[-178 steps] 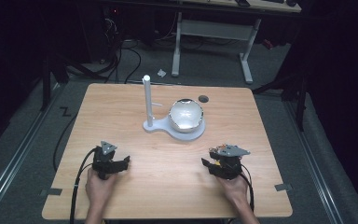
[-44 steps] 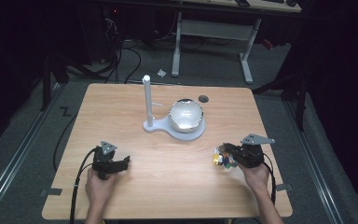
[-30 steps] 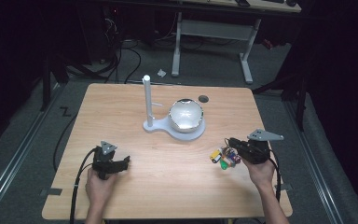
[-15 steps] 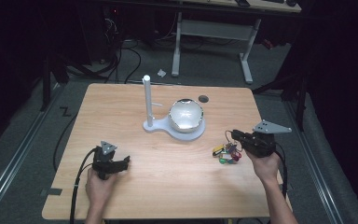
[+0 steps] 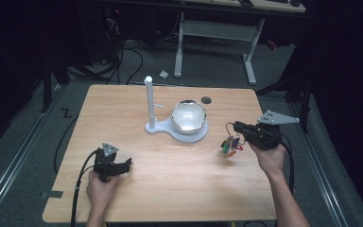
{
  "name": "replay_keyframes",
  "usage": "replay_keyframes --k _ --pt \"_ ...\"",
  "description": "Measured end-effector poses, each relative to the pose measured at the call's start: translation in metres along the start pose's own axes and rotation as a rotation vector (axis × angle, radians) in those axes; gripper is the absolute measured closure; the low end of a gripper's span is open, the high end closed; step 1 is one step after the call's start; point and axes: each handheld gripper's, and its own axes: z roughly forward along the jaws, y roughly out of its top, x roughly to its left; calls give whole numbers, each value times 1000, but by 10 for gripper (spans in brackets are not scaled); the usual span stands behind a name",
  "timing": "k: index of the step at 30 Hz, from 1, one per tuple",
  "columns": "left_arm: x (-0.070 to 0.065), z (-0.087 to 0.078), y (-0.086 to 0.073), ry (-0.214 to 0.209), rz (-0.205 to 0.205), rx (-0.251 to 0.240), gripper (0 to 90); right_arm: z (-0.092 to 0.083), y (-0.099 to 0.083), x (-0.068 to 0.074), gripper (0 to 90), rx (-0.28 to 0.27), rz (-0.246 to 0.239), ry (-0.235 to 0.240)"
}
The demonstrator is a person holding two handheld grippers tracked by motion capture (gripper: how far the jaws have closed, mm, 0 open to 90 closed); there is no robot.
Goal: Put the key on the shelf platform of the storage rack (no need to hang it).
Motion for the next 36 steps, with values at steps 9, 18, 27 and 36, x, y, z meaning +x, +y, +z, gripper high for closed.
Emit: replay_keyframes --k 9,18,27,36 --pt "0 0 0 0 0 0 208 1 25 2 837 -15 -15 37" --pt "0 0 0 1 -1 -2 208 6 43 7 837 -12 -43 57" --pt "0 0 0 1 -1 -2 208 11 61 9 837 -21 -52 84" --pt "0 0 0 0 0 -1 208 19 79 8 837 -35 -52 102"
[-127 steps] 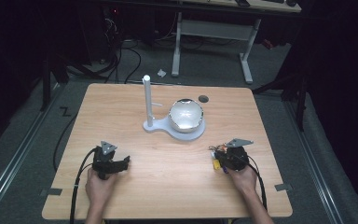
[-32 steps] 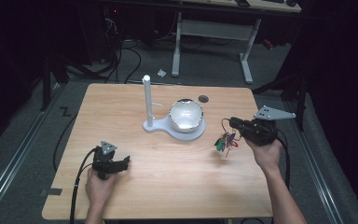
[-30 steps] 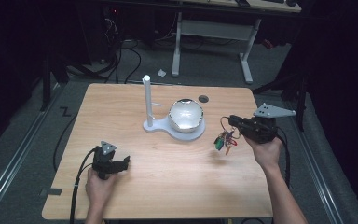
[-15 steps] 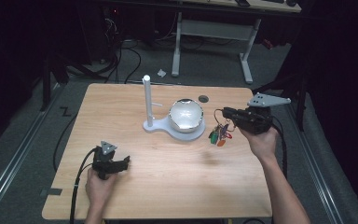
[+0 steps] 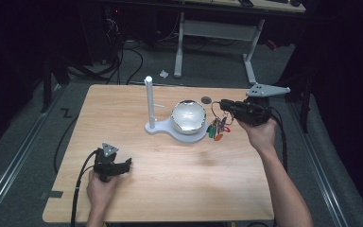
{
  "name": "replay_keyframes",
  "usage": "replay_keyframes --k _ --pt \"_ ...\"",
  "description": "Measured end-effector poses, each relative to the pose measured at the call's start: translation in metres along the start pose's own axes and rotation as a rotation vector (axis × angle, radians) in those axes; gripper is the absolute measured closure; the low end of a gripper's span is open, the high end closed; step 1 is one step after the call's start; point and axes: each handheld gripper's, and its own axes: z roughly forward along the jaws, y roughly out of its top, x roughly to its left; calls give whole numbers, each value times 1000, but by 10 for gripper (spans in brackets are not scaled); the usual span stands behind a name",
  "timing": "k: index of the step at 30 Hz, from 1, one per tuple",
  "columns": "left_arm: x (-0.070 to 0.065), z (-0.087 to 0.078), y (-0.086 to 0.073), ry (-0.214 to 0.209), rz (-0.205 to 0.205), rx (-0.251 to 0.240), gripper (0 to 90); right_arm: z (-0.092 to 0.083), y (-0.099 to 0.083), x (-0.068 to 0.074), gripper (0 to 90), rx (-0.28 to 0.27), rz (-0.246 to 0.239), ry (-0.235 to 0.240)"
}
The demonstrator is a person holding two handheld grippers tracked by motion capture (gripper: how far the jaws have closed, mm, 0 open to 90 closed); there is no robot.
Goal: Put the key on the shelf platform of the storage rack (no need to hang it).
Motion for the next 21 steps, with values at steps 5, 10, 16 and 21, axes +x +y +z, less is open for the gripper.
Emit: replay_keyframes --k 5,10,16,21 --pt "0 0 0 0 0 0 208 5 9 -1 837 0 -6 7" --pt "0 0 0 0 0 0 208 12 19 -2 837 -3 -8 11" --pt "0 0 0 0 -1 0 208 21 29 -3 837 -5 -8 15" --pt "0 0 0 0 -1 0 208 30 35 -3 837 -3 -9 19"
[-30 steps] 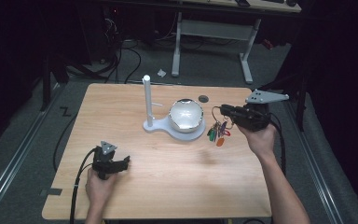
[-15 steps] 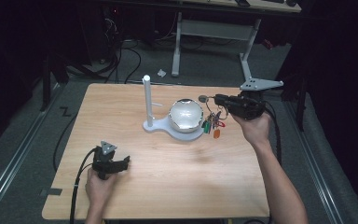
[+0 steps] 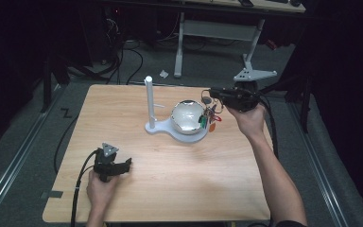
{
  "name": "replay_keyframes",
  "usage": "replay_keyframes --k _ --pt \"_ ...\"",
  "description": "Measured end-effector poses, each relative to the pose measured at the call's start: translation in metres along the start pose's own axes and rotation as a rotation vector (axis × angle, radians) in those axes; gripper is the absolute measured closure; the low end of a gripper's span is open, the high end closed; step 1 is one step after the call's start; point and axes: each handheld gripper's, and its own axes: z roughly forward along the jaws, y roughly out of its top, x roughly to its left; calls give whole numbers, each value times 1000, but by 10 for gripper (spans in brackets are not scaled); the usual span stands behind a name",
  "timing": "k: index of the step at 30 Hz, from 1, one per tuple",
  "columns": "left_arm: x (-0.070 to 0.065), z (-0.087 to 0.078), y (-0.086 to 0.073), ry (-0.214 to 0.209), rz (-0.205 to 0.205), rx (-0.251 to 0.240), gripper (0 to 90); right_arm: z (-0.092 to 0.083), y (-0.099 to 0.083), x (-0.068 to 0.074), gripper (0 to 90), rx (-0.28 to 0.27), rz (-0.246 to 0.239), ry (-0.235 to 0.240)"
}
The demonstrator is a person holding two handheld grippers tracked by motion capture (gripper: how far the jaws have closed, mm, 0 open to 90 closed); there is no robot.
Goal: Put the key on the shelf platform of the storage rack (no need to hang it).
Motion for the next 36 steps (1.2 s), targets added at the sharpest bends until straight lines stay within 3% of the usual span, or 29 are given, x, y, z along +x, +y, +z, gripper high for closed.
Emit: replay_keyframes --k 36 --pt "0 0 0 -1 2 0 207 72 12 -5 836 42 34 15"
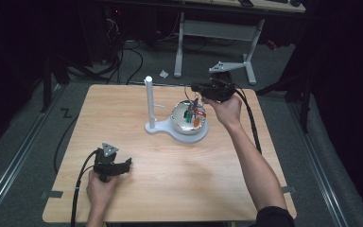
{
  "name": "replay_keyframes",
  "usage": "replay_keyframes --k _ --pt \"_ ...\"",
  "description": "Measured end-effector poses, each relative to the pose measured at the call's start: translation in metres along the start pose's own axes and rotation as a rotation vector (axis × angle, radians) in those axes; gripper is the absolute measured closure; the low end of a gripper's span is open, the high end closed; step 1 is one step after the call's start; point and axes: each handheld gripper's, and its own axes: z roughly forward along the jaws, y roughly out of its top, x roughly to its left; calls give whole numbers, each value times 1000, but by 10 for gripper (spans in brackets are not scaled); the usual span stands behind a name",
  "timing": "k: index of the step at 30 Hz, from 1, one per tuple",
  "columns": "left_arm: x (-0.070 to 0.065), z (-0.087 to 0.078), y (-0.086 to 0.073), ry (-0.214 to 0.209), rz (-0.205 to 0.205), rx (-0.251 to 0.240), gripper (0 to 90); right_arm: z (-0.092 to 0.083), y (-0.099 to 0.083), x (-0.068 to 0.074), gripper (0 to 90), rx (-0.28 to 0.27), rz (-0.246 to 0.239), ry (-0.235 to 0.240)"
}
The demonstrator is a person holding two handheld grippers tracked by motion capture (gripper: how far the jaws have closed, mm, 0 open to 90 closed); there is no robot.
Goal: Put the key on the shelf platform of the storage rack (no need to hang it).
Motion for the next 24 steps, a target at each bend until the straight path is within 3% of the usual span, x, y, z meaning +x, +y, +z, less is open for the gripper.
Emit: replay_keyframes --k 10,24 --pt "0 0 0 0 0 0 207 17 -5 2 835 31 -18 -10" --pt "0 0 0 0 0 0 207 29 -23 -6 835 63 12 -6"
